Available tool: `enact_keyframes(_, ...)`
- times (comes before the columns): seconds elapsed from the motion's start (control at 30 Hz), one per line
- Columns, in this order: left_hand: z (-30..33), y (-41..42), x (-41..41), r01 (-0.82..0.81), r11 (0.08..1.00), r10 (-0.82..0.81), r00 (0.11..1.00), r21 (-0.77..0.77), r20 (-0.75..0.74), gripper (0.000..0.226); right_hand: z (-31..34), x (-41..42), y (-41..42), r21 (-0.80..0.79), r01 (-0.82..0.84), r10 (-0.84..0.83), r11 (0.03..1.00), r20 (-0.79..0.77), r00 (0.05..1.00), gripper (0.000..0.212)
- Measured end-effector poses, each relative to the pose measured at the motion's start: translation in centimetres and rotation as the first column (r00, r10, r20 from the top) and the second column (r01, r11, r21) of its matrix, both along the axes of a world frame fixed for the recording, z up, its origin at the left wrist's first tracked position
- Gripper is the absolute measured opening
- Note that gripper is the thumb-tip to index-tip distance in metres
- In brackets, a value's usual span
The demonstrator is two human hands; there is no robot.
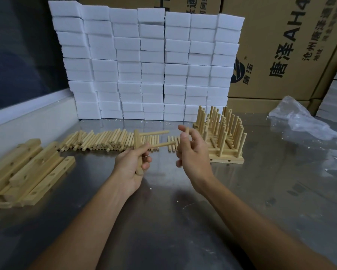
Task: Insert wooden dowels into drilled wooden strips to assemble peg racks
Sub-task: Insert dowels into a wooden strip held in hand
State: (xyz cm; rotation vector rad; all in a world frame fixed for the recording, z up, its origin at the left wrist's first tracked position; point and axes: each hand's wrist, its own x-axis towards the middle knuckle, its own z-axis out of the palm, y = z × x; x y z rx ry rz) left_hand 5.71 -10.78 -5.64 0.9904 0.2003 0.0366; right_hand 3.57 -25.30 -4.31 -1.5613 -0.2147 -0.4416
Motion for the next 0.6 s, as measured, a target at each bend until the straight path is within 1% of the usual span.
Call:
enact_keyframes(0.07,0.2,0.0,0.0,0.003,1.000,-0.003,1.000,-0.014,-0.009,0.012,-0.1,0.0,0.1,-0.091,0.050,-0.046,0.995,0.047,0.998,0.022)
enact_keyframes(0.2,0.3,0.2,0.0,0.016,0.999,-0.016,1.000,-0.045,-0.011,0.015,-0.3,0.2,0.0,-0.157,0.103,-0.082,0.982,0.136,0.987,0.030)
enact_keyframes(0.3,0.1,0.3,0.0,0.019,0.998,-0.020,1.000,-0.062,-0.021,0.017,-0.8,0.2,0.0,-0.276,0.169,-0.110,0.946,0.216,0.970,0.038)
enact_keyframes(0.37,0.1,0.4,0.0,0.032,0.996,-0.034,0.999,-0.077,-0.018,0.018,-1.2,0.2,0.1,-0.372,0.185,-0.096,0.910,0.245,0.965,0.040)
enact_keyframes(0.43,0.1,0.4,0.0,0.051,0.994,-0.052,0.999,-0.095,-0.012,0.022,-1.5,0.2,0.3,-0.463,0.181,-0.058,0.868,0.267,0.962,0.036)
enact_keyframes(0.47,0.1,0.5,0.0,0.057,0.993,-0.059,0.998,-0.102,-0.009,0.023,-1.6,0.1,0.5,-0.493,0.173,-0.033,0.852,0.280,0.959,0.031)
enact_keyframes(0.53,0.0,0.5,0.0,0.066,0.992,-0.067,0.998,-0.110,-0.004,0.027,-1.6,-0.2,0.8,-0.519,0.144,0.022,0.842,0.302,0.953,0.016)
enact_keyframes(0.6,0.0,0.5,0.1,0.074,0.991,-0.076,0.997,-0.112,-0.010,0.030,-1.5,-0.6,1.2,-0.521,0.101,0.081,0.848,0.315,0.945,0.013)
